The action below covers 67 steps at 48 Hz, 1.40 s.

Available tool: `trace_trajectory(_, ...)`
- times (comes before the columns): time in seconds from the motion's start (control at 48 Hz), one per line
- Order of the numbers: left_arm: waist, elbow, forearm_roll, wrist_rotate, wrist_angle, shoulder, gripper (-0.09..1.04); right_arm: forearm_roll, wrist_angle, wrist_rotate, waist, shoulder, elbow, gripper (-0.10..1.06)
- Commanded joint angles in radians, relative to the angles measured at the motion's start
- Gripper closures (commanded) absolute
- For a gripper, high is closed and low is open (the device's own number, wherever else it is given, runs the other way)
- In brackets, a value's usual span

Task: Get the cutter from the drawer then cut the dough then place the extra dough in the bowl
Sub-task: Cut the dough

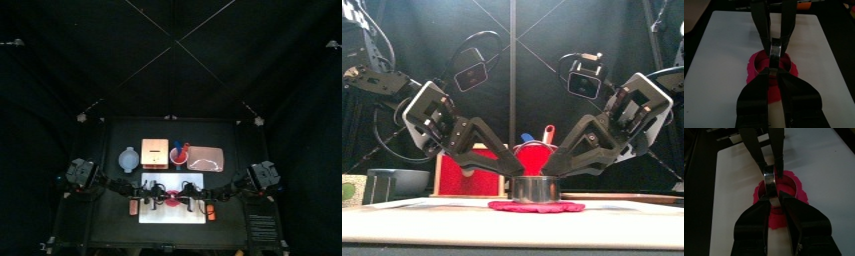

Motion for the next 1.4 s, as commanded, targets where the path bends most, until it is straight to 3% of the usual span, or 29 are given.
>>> trace_trajectory(0.021, 0.009, 0.017, -0.008, -0.002, 0.060, 0.023, 0.48, 0.003, 0.051, 0.009, -0.003, 0.034, 0.003, 0.38)
trace_trajectory(0.979, 0.014, 0.015, -0.008, 0.000, 0.087, 0.021, 0.48, 0.003, 0.064, 0.018, -0.003, 0.041, 0.000, 0.38)
trace_trajectory(1.208, 0.014, 0.008, -0.005, 0.005, 0.078, 0.005, 0.46, 0.020, 0.140, 0.020, -0.014, 0.023, -0.028, 0.37)
trace_trajectory(1.396, 0.015, 0.008, -0.005, 0.003, 0.077, -0.015, 0.34, 0.034, 0.152, 0.020, -0.015, 0.000, -0.043, 0.30)
